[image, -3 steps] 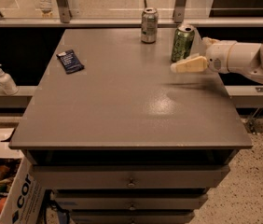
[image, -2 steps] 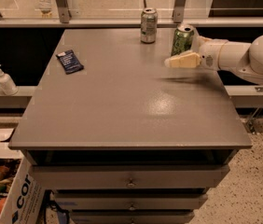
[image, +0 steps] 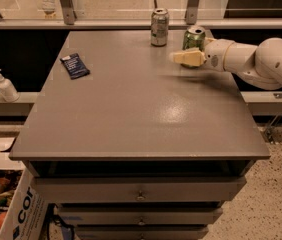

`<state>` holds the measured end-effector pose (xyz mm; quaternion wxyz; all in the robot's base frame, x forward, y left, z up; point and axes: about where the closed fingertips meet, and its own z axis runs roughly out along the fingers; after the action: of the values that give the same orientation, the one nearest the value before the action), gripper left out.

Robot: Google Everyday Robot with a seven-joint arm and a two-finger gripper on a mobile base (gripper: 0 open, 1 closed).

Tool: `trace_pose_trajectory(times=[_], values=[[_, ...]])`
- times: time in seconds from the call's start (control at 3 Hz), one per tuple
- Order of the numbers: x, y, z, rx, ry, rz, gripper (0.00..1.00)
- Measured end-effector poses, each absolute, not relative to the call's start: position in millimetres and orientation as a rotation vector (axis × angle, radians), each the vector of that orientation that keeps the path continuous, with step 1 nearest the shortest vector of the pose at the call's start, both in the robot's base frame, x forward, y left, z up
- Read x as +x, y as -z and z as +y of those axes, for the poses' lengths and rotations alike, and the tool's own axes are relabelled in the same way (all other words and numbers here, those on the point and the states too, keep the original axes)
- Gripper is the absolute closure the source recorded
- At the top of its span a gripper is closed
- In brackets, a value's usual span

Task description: Move green can near rxbar blueberry

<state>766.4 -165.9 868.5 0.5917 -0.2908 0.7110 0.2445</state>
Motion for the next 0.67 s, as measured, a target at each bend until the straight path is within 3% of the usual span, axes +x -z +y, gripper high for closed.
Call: trace_pose_trajectory(times=[0.67], values=[[767.2, -878.1, -168.3, -0.651, -0.602, 1.627, 0.64]])
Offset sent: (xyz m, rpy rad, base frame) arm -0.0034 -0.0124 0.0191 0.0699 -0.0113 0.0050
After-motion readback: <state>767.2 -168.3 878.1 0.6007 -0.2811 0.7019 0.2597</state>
